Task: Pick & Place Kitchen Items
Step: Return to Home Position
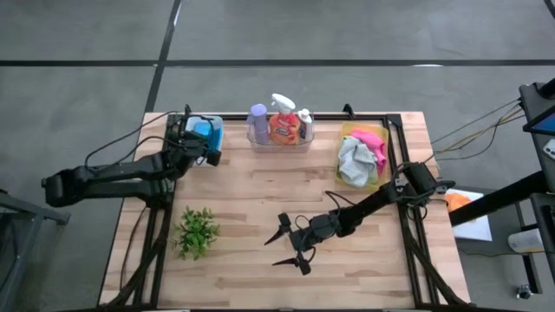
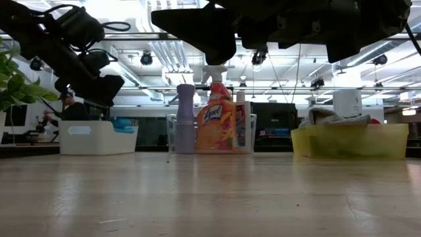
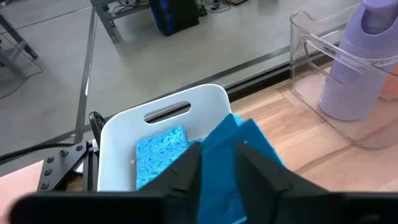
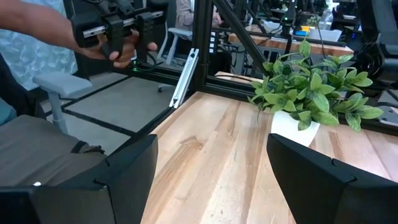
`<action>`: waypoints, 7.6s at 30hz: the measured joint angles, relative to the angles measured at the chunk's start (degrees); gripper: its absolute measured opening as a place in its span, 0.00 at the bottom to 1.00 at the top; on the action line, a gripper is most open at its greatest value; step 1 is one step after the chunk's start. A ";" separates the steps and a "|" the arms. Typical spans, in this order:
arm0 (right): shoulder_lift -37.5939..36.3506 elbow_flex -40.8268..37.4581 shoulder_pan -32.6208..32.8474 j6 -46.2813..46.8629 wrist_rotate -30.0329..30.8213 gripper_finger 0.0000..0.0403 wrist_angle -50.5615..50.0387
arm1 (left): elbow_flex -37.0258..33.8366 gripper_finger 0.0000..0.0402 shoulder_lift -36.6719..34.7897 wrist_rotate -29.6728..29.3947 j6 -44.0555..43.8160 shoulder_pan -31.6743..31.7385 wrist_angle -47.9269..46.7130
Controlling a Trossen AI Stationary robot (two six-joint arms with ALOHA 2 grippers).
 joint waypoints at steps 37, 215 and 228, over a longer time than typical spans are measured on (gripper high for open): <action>-30.85 -21.67 0.35 -1.22 0.46 0.76 7.26 | 5.07 0.56 -7.83 35.93 14.62 -34.79 18.11; -112.43 -52.52 -1.84 0.37 11.16 0.76 -51.01 | -18.25 0.56 -46.07 33.05 23.58 -42.56 9.99; -112.43 -52.52 -1.84 0.37 11.16 0.76 -50.98 | -18.25 0.56 -46.10 33.03 23.56 -42.53 9.99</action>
